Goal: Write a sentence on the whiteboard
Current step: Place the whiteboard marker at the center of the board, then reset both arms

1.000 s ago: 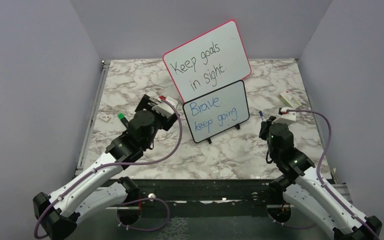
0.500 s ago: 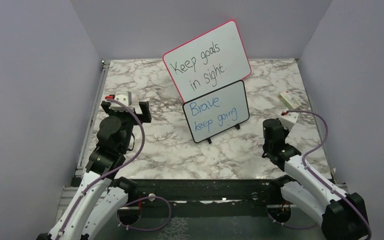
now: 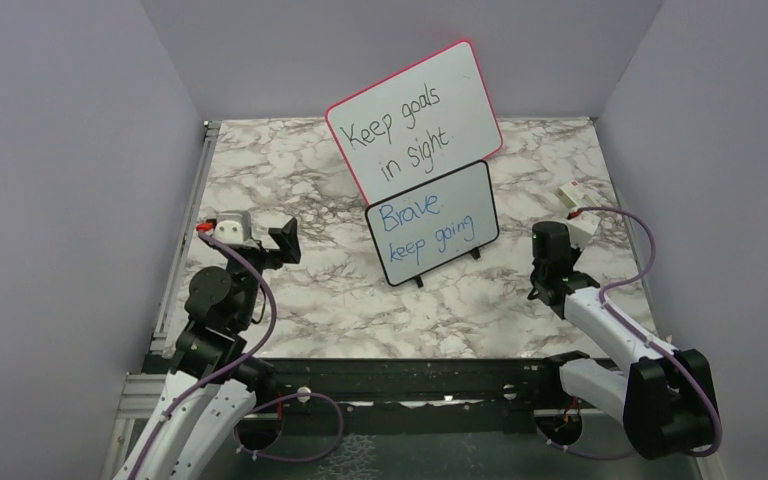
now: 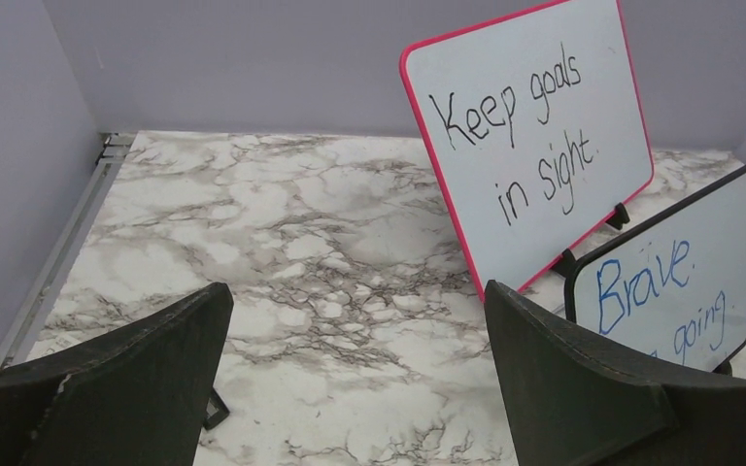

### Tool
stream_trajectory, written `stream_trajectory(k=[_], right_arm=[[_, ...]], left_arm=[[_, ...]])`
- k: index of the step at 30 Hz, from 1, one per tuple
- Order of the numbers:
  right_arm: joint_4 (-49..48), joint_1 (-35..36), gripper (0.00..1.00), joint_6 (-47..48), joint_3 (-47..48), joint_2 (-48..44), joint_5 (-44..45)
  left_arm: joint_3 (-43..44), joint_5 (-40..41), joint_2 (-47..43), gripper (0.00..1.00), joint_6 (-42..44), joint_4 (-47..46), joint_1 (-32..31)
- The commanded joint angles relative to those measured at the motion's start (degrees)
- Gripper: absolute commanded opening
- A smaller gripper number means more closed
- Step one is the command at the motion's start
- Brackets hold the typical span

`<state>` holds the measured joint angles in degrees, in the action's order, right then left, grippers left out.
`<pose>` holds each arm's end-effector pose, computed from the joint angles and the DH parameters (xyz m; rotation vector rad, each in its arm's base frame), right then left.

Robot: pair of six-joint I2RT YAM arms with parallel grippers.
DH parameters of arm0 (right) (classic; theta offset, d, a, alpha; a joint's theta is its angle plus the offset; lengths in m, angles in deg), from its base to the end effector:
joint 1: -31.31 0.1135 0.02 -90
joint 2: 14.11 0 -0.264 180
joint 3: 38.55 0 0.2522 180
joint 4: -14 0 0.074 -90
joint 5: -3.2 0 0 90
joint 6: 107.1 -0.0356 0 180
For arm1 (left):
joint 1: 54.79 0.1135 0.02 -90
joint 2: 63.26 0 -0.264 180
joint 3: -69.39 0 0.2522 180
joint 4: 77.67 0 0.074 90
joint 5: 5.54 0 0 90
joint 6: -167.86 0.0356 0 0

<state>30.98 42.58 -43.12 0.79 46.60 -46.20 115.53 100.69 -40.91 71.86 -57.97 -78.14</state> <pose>0.2055 0.0173 0.1892 0.6281 1.9892 -0.4020 0.1091 -0.0362 0.3233 -0.0008 1.5055 -0.1997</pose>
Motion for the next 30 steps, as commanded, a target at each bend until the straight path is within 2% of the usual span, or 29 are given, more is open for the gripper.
stream_trajectory(k=[1, 11, 20, 22, 23, 30], right_arm=[[2.23, -0.35, 0.23, -1.69, 1.02, -1.27, -1.92], [7.30, -0.37, 0.43, -4.07, -0.61, -11.95, -1.98], [20.28, -0.37, 0.79, -1.42, 9.84, -26.93, -7.30], [22.37, -0.37, 0.94, -0.30, 12.52, -31.01, -8.12], [23.10, -0.35, 0.97, 0.35, 13.64, -33.00, -8.16], [25.33, -0.35, 1.00, 7.48, 18.39, -43.34, -6.68]], left_arm=[[1.54, -0.46, -0.40, 0.99, -0.84, -0.84, 0.23], [4.92, -3.57, 1.35, 0.99, -2.34, 5.78, 0.24], [7.66, -0.57, -0.76, 0.99, -3.19, 11.43, 0.24], [7.74, -0.64, -2.37, 0.99, -2.51, 11.47, 0.23], [7.81, -0.86, -3.00, 0.99, -2.04, 11.49, 0.24], [8.85, 0.98, -6.37, 0.99, -3.74, 12.44, 0.24]])
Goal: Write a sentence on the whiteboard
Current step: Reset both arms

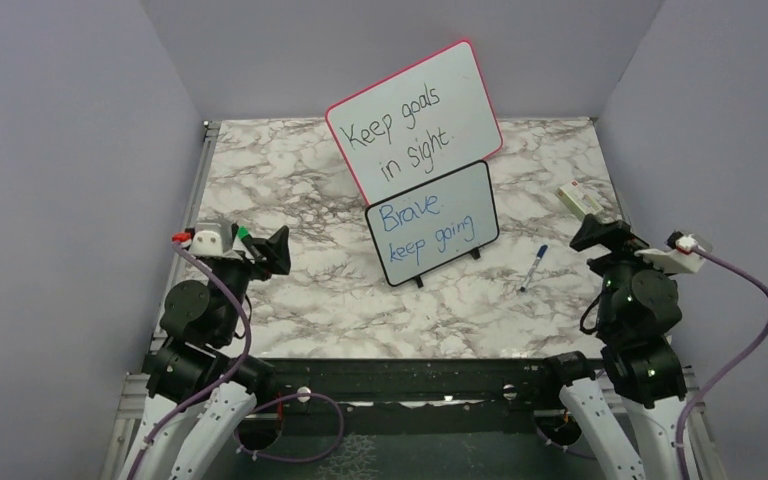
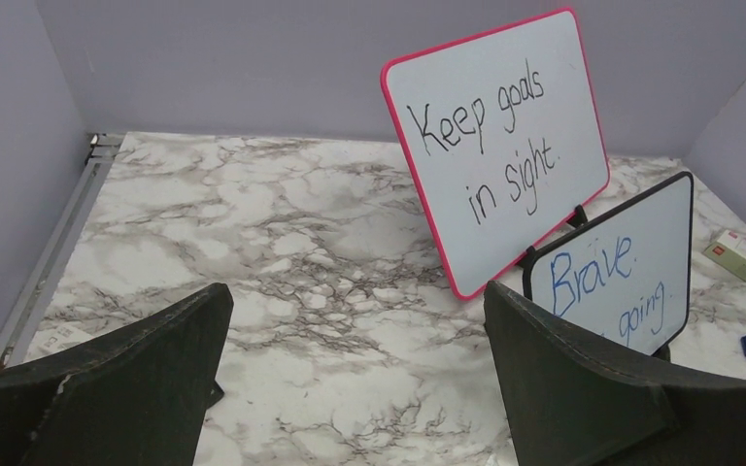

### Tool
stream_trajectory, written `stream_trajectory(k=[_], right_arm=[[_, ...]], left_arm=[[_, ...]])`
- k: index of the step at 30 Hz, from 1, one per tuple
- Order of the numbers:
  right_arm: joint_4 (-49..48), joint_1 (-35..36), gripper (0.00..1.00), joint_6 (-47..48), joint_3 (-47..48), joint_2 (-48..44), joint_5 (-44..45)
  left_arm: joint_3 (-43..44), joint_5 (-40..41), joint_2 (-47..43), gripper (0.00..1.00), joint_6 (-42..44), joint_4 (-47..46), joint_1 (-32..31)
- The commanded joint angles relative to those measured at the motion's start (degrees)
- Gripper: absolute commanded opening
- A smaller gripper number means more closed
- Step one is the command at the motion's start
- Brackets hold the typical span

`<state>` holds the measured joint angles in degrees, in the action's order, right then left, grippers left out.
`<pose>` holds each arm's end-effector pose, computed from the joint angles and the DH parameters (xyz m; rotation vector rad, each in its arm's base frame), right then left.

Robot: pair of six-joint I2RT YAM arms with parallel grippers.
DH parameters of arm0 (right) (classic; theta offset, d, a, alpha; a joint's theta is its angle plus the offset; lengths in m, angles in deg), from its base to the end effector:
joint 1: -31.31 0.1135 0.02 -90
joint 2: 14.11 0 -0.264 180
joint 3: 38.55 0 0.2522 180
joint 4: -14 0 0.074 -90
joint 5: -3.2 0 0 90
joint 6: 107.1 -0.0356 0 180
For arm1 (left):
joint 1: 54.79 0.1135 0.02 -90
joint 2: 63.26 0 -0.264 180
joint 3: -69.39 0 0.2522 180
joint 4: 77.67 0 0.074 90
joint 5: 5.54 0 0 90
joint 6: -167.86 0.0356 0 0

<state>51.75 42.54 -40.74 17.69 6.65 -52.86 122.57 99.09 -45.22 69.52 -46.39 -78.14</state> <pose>0.0843 -0.0035 0.3494 0.6150 1.4810 -0.0049 0.0801 -0.0248 0.3477 -0.0083 1.5108 -0.2523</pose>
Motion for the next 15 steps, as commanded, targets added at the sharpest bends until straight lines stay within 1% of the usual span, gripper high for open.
stream_trajectory(k=[1, 6, 8, 12, 15], right_arm=[[4.36, -0.31, 1.00, 6.40, 1.35, -4.81, 0.28], [1.42, -0.32, 1.00, 12.28, -1.79, -13.06, -1.18], [1.02, -0.33, 1.00, 13.01, -2.99, -15.48, -1.56], [-1.77, -0.32, 1.00, 14.27, -6.23, -18.04, -1.69], [-2.69, -0.31, 1.00, 14.56, -7.07, -18.52, -2.83]], left_arm=[[1.74, 3.51, -2.54, 0.99, -2.10, 0.73, 0.24], [-0.42, 6.32, -6.43, 0.99, -4.09, -0.93, 0.24], [-1.84, 7.46, -9.14, 0.99, -5.41, -2.21, 0.24], [-4.42, 7.37, -15.33, 0.99, -4.80, -4.32, 0.24], [-5.23, 7.05, -17.75, 0.99, -4.59, -4.34, 0.32]])
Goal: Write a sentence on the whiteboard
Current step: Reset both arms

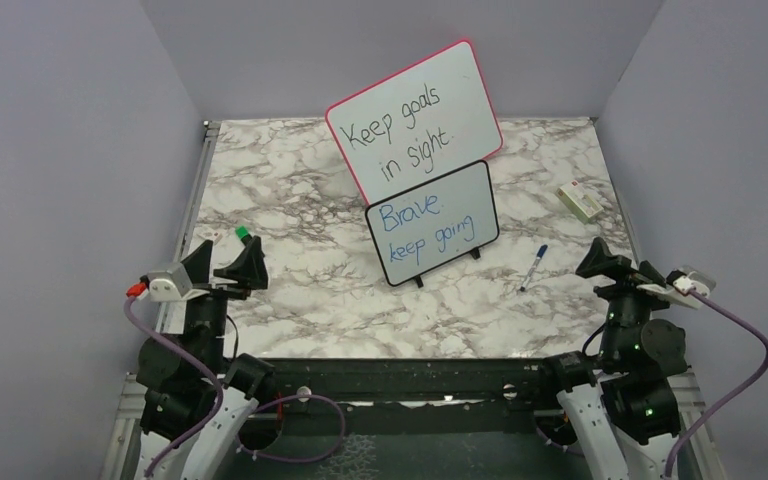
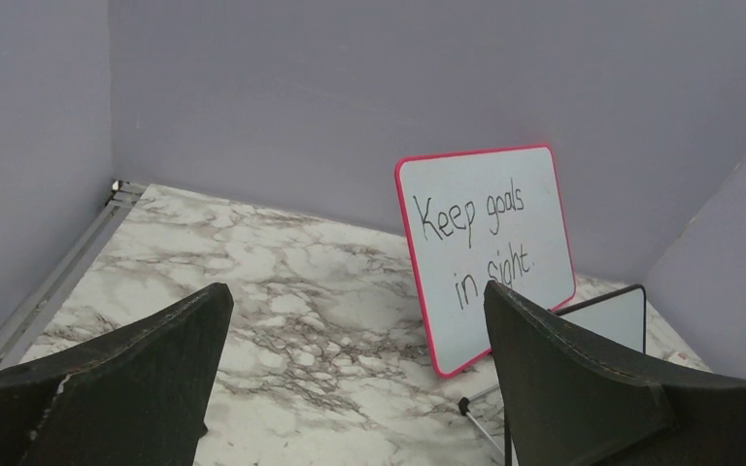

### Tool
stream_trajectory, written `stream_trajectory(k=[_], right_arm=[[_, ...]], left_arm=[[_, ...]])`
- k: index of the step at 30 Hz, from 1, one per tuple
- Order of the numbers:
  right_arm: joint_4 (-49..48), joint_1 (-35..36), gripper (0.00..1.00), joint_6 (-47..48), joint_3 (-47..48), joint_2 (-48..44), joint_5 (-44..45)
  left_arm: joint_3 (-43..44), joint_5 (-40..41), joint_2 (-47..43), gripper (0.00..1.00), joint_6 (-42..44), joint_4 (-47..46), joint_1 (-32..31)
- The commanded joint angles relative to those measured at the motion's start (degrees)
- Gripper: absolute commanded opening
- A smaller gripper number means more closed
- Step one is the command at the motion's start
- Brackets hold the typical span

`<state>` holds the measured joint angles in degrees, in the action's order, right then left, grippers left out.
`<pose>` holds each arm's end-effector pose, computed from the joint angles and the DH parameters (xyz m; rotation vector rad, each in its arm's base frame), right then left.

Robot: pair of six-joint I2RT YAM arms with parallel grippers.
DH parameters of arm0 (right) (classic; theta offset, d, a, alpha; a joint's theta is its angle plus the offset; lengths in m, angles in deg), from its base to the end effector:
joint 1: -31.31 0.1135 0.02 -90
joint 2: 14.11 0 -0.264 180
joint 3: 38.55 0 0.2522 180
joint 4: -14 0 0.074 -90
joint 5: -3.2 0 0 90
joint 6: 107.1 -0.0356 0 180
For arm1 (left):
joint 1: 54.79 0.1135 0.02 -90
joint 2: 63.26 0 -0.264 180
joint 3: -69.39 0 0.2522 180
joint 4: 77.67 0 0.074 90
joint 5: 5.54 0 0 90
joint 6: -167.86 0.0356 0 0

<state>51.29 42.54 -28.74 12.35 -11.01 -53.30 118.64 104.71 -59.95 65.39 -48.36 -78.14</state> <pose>0.0310 -0.0139 0.3335 0.4875 1.3321 -0.0755 0.0368 -0.0025 0.3407 -0.1825 1.2923 -0.3083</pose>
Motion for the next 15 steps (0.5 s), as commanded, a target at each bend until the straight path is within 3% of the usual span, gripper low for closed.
stream_trajectory(k=[1, 15], right_arm=[[-2.29, -0.28, 1.00, 2.58, -1.69, -1.13, -2.50], [-4.20, -0.28, 1.00, 3.72, -3.06, -2.48, -3.51]], left_arm=[[-1.49, 0.97, -3.01, 0.99, -0.45, -2.10, 0.33], [-2.01, -0.21, -2.51, 0.99, -0.80, -1.76, 1.64]])
